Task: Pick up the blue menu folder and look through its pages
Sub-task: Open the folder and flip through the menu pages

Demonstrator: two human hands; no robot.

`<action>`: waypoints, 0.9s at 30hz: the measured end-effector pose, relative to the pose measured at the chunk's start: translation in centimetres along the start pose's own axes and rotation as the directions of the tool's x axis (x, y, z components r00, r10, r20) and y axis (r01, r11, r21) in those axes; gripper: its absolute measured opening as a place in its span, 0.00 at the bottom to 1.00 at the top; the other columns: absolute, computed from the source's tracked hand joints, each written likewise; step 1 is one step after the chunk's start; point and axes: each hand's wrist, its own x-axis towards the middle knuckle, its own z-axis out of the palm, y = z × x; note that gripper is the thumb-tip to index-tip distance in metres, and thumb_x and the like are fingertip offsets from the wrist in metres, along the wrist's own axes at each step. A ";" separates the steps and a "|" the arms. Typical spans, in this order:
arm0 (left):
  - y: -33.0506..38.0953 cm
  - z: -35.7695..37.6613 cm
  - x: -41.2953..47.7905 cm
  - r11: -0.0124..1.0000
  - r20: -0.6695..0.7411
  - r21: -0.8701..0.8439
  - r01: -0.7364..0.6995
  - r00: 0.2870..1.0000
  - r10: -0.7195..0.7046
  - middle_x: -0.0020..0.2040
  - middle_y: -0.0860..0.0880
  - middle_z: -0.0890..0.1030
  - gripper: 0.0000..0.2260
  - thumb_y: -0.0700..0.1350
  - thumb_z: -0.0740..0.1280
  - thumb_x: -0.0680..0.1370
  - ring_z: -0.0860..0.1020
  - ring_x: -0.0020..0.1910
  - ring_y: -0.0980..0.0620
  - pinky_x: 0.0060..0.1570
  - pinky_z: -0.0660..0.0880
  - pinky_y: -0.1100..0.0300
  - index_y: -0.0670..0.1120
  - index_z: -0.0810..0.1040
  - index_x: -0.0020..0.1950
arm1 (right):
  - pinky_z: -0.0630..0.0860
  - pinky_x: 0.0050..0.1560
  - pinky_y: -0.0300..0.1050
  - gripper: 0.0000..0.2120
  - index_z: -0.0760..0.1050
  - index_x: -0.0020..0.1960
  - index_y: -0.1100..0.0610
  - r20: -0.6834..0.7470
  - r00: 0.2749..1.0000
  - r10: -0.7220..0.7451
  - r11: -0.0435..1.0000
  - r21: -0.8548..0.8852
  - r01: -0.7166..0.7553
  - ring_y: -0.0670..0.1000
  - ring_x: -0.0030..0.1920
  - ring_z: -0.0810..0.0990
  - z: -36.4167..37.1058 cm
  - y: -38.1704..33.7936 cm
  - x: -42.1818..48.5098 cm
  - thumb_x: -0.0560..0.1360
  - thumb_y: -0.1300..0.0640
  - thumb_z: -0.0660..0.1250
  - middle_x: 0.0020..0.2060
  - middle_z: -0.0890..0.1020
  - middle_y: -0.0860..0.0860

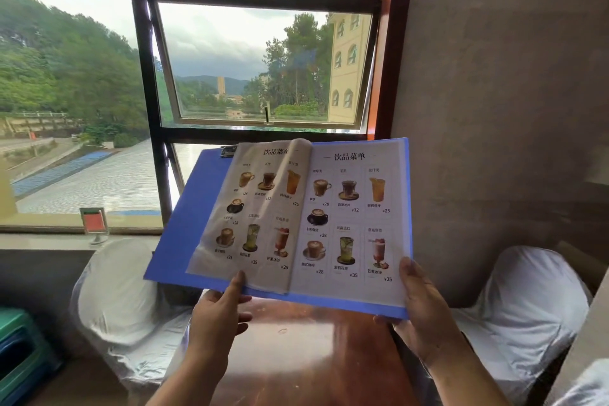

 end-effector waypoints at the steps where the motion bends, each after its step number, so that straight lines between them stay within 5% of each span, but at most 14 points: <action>1: 0.0 -0.1 0.0 1.000 -0.006 -0.018 -0.017 1.000 0.017 0.36 0.50 0.89 0.20 0.59 0.73 0.76 0.85 0.31 0.45 0.36 0.79 0.50 0.42 0.81 0.50 | 0.84 0.28 0.52 0.19 0.84 0.66 0.50 0.003 1.000 0.002 1.000 0.003 -0.002 0.66 0.49 0.90 0.0 0.0 0.0 0.84 0.43 0.62 0.59 0.88 0.66; 9: 0.7 -0.1 -0.3 0.992 -0.023 -0.028 -0.126 0.992 0.126 0.37 0.50 0.89 0.26 0.65 0.72 0.69 0.83 0.26 0.51 0.35 0.78 0.51 0.42 0.84 0.46 | 0.84 0.32 0.55 0.20 0.82 0.70 0.50 -0.001 1.000 -0.009 1.000 -0.011 0.009 0.69 0.54 0.88 0.0 -0.4 0.5 0.86 0.43 0.60 0.61 0.87 0.66; 14: 1.3 0.1 -0.8 0.966 -0.066 0.010 -0.257 0.964 0.257 0.40 0.49 0.89 0.20 0.66 0.70 0.72 0.84 0.27 0.51 0.33 0.79 0.51 0.50 0.84 0.47 | 0.84 0.38 0.58 0.20 0.80 0.72 0.50 -0.014 1.000 0.006 1.000 -0.011 -0.006 0.72 0.59 0.86 -0.5 -0.5 1.2 0.87 0.43 0.60 0.63 0.86 0.67; 17: 1.7 0.9 -1.9 0.876 -0.050 0.048 -0.480 0.875 0.482 0.48 0.54 0.87 0.06 0.64 0.63 0.81 0.87 0.40 0.51 0.36 0.83 0.54 0.69 0.79 0.52 | 0.87 0.31 0.56 0.20 0.81 0.70 0.52 -0.025 0.999 0.036 0.999 0.021 -0.036 0.71 0.57 0.88 0.0 -0.1 1.3 0.85 0.43 0.62 0.62 0.87 0.66; 19: 1.9 1.2 -2.1 0.760 0.053 0.163 -0.629 0.775 0.630 0.52 0.53 0.85 0.08 0.62 0.59 0.83 0.84 0.52 0.48 0.51 0.82 0.55 0.68 0.78 0.53 | 0.87 0.28 0.56 0.19 0.81 0.69 0.54 -0.023 0.998 0.063 0.998 0.028 -0.062 0.72 0.56 0.88 0.8 0.6 1.5 0.85 0.45 0.63 0.61 0.88 0.65; 21: 2.2 0.9 -2.5 0.575 0.314 0.344 -0.742 0.668 0.674 0.72 0.52 0.79 0.19 0.67 0.59 0.79 0.77 0.71 0.48 0.63 0.74 0.60 0.65 0.78 0.68 | 0.87 0.28 0.57 0.15 0.84 0.64 0.53 -0.020 0.998 0.060 0.998 0.028 -0.060 0.67 0.51 0.91 1.5 1.4 1.6 0.87 0.49 0.62 0.56 0.90 0.63; 23: 2.5 0.8 -2.6 0.489 0.496 0.373 -0.788 0.615 0.613 0.85 0.51 0.61 0.37 0.76 0.61 0.73 0.64 0.81 0.55 0.67 0.69 0.60 0.62 0.70 0.79 | 0.86 0.28 0.53 0.16 0.87 0.56 0.52 -0.042 0.998 0.046 0.998 0.036 -0.045 0.58 0.41 0.92 1.7 2.2 1.5 0.89 0.59 0.60 0.45 0.92 0.57; 25: 3.1 1.1 -2.8 0.530 0.451 0.372 -0.762 0.647 0.615 0.83 0.50 0.65 0.40 0.74 0.66 0.71 0.69 0.78 0.55 0.67 0.70 0.62 0.58 0.70 0.79 | 0.86 0.29 0.49 0.17 0.86 0.52 0.54 0.001 1.000 0.013 1.000 0.024 -0.013 0.62 0.35 0.89 2.0 2.2 1.2 0.86 0.65 0.60 0.37 0.91 0.56; 27: 3.7 1.6 -2.7 0.715 0.269 0.307 -0.629 0.777 0.569 0.67 0.54 0.83 0.35 0.60 0.75 0.74 0.82 0.63 0.56 0.57 0.77 0.64 0.55 0.69 0.79 | 0.81 0.25 0.47 0.22 0.88 0.48 0.53 0.025 0.999 -0.031 0.999 -0.035 0.032 0.61 0.29 0.85 2.3 1.7 1.1 0.85 0.68 0.59 0.34 0.88 0.57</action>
